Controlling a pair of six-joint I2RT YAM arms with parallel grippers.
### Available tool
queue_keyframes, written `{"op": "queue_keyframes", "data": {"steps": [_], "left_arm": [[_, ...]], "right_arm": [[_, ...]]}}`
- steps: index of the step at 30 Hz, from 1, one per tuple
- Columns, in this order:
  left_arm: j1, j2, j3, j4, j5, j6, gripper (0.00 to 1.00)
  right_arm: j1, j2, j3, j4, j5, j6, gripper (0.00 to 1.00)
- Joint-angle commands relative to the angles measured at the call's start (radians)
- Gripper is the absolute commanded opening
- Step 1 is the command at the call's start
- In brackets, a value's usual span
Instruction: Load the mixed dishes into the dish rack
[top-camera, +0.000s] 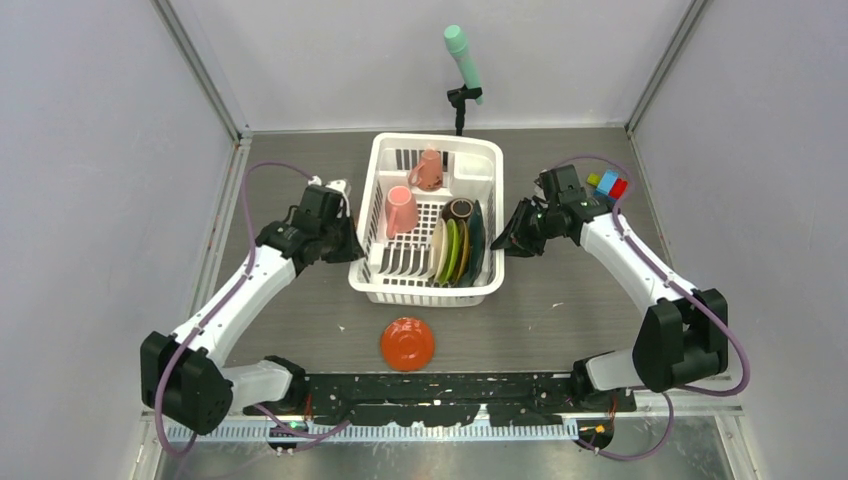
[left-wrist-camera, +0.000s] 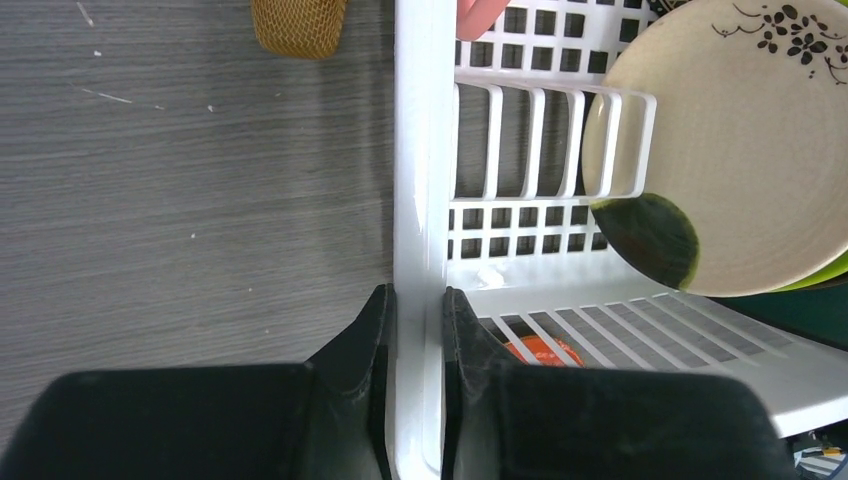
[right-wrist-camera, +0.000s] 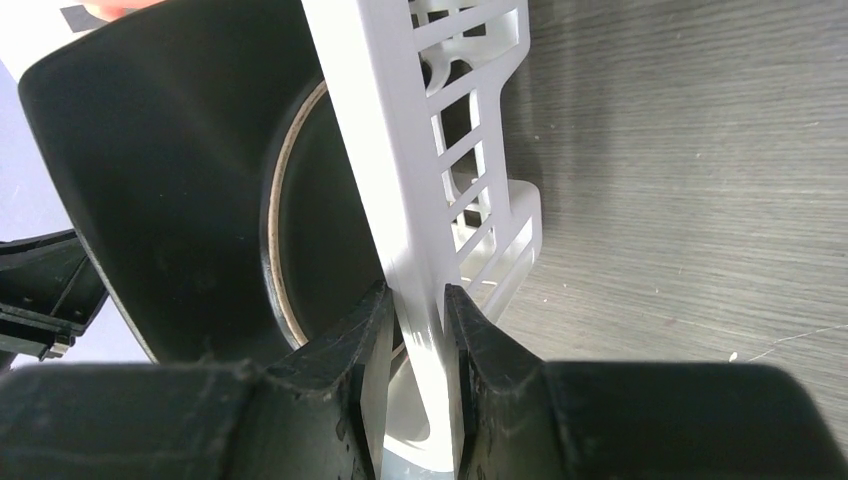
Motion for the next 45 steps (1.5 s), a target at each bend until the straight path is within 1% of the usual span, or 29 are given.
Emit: {"op": "queue_keyframes", "data": {"steps": [1,6,12,14,15,16,17,18,19,20,21,23,26,30,32,34,35,37,40,42,43,45], "left_arm": [[0.011,0.088,0.049,0.072,-0.046,0.025,0.00],[0.011,0.165,0.101,0.087,-0.045,0.028,0.00],[0.011,0.231,0.121,0.120,-0.061,0.037,0.00],[0.011,0.236,0.130,0.120,-0.063,0.040,0.01],[0.011,0.234,0.135,0.118,-0.060,0.044,0.07],[0.011,0.227,0.139,0.111,-0.056,0.045,0.17],[0.011,0.215,0.145,0.100,-0.048,0.048,0.34],[0.011,0.200,0.153,0.083,-0.034,0.054,0.50],[0.011,0.180,0.160,0.056,-0.025,0.061,0.62],[0.011,0.158,0.165,0.028,-0.021,0.065,0.69],[0.011,0.128,0.165,-0.003,-0.021,0.069,0.74],[0.011,0.062,0.161,-0.072,-0.023,0.072,0.81],[0.011,-0.057,0.147,-0.158,-0.010,0.066,0.83],[0.010,-0.197,0.093,-0.260,0.080,0.027,0.84],[0.009,-0.269,0.037,-0.273,0.139,-0.014,0.83],[-0.007,-0.335,-0.035,-0.251,0.183,-0.069,0.81],[-0.032,-0.362,-0.080,-0.226,0.190,-0.106,0.81],[-0.106,-0.404,-0.146,-0.182,0.161,-0.170,0.82],[-0.259,-0.422,-0.217,-0.132,0.046,-0.288,0.84],[-0.339,-0.419,-0.268,-0.084,0.005,-0.376,0.83],[-0.373,-0.414,-0.294,-0.059,-0.020,-0.421,0.81],[-0.406,-0.402,-0.349,-0.007,-0.043,-0.497,0.75]], "right_arm": [[-0.002,0.048,0.073,0.042,0.103,0.012,0.01],[-0.017,0.104,0.117,0.041,0.119,0.002,0.00],[-0.035,0.150,0.161,0.039,0.118,-0.010,0.01],[-0.042,0.148,0.175,0.026,0.118,-0.013,0.06],[-0.046,0.138,0.182,0.020,0.118,-0.014,0.18],[-0.050,0.131,0.183,0.011,0.120,-0.014,0.36],[-0.052,0.108,0.180,0.006,0.122,-0.014,0.43],[-0.056,0.078,0.177,0.003,0.125,-0.014,0.55],[-0.056,0.063,0.171,-0.006,0.130,-0.016,0.63],[-0.060,0.031,0.167,-0.013,0.146,-0.018,0.68],[-0.060,0.016,0.164,-0.033,0.154,-0.024,0.70],[-0.062,-0.028,0.162,-0.065,0.186,-0.037,0.74],[-0.062,-0.091,0.151,-0.105,0.212,-0.051,0.77],[-0.062,-0.176,0.108,-0.132,0.219,-0.054,0.77],[-0.062,-0.225,0.073,-0.135,0.207,-0.052,0.77],[-0.062,-0.276,0.037,-0.134,0.192,-0.054,0.78],[-0.062,-0.311,0.027,-0.136,0.188,-0.055,0.79],[-0.062,-0.354,0.003,-0.142,0.194,-0.061,0.81],[-0.062,-0.383,-0.008,-0.165,0.197,-0.064,0.81],[-0.062,-0.393,-0.008,-0.176,0.193,-0.062,0.81],[-0.062,-0.398,-0.008,-0.178,0.192,-0.062,0.81],[-0.062,-0.407,-0.010,-0.180,0.185,-0.056,0.80]]}}
